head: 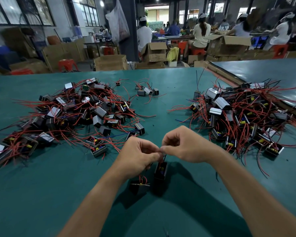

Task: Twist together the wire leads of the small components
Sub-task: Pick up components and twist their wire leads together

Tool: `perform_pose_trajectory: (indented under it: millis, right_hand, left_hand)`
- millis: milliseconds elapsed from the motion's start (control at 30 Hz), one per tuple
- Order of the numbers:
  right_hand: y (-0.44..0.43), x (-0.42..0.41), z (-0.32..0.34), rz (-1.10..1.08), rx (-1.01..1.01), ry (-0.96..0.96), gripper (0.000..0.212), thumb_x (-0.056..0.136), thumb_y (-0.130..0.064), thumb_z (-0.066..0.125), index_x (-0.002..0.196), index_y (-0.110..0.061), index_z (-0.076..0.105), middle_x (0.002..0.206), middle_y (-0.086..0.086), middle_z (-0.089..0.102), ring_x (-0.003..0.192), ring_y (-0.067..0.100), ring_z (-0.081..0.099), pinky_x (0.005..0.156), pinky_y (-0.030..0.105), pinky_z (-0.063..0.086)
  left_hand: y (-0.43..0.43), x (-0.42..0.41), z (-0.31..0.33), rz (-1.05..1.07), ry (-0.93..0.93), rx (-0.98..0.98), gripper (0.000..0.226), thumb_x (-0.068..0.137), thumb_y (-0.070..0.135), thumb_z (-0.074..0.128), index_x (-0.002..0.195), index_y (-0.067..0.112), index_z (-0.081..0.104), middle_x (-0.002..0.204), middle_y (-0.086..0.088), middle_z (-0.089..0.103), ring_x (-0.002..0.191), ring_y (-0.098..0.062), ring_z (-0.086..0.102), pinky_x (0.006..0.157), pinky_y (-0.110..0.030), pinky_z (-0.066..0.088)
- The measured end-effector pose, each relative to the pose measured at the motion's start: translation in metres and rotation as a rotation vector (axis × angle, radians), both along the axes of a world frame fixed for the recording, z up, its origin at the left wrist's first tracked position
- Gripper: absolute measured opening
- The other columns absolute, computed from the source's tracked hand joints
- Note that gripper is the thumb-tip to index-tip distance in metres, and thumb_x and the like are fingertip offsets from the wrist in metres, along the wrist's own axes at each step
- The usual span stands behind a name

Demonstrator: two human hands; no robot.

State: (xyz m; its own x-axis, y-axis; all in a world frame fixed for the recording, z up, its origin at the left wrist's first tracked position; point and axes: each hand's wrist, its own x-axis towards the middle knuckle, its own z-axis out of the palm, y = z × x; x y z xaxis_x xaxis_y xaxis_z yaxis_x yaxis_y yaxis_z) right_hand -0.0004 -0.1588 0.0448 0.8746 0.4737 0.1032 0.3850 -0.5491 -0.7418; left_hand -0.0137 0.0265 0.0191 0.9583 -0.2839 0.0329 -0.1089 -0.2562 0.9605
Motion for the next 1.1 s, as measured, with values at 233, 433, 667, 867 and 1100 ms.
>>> perform_pose_trajectory:
  millis: [233, 433, 667, 867, 1100]
  right_hand:
    - [0.006, 0.004, -0.003, -0.116, -0.091, 0.082, 0.034, 0.092, -0.025, 0.061, 0.059, -0.016, 0.062, 0.057, 0.000, 0.055, 0.048, 0.007, 0.039, 0.053, 0.026, 0.035]
    - [0.012, 0.005, -0.005, -0.153, 0.003, 0.162, 0.040, 0.094, -0.017, 0.059, 0.054, -0.014, 0.059, 0.050, -0.001, 0.054, 0.041, 0.007, 0.039, 0.045, 0.019, 0.033]
    - [0.011, 0.004, -0.008, -0.106, 0.206, -0.066, 0.012, 0.086, -0.008, 0.071, 0.075, -0.008, 0.067, 0.065, -0.002, 0.062, 0.052, 0.003, 0.048, 0.054, 0.016, 0.039]
    - [0.005, 0.005, -0.008, -0.036, 0.132, -0.154, 0.014, 0.085, -0.013, 0.073, 0.075, -0.022, 0.074, 0.061, -0.014, 0.062, 0.047, 0.001, 0.042, 0.050, 0.012, 0.034]
    - [0.007, 0.005, -0.009, -0.063, 0.138, -0.166, 0.014, 0.084, -0.015, 0.073, 0.070, -0.018, 0.071, 0.054, -0.017, 0.060, 0.046, 0.000, 0.045, 0.049, 0.011, 0.034]
  left_hand:
    - [-0.005, 0.001, -0.003, 0.071, -0.166, 0.051, 0.005, 0.078, -0.002, 0.075, 0.076, 0.003, 0.077, 0.071, -0.009, 0.075, 0.057, -0.011, 0.061, 0.054, -0.034, 0.054]
    - [-0.003, 0.002, -0.007, 0.104, -0.252, 0.102, 0.013, 0.077, 0.002, 0.076, 0.073, 0.014, 0.077, 0.069, 0.001, 0.075, 0.067, -0.017, 0.071, 0.070, -0.042, 0.060]
    - [0.001, 0.003, 0.000, 0.117, -0.030, -0.026, 0.009, 0.081, 0.003, 0.075, 0.074, 0.008, 0.074, 0.070, -0.023, 0.071, 0.039, -0.008, 0.043, 0.040, -0.017, 0.036]
    - [0.005, 0.002, 0.005, 0.083, 0.185, -0.146, 0.006, 0.081, 0.004, 0.074, 0.076, 0.007, 0.076, 0.070, -0.010, 0.073, 0.043, -0.008, 0.045, 0.041, -0.015, 0.038]
    - [0.009, 0.002, 0.007, 0.098, 0.241, -0.179, 0.008, 0.081, 0.006, 0.074, 0.073, 0.007, 0.075, 0.068, -0.007, 0.072, 0.042, -0.007, 0.045, 0.041, -0.014, 0.037]
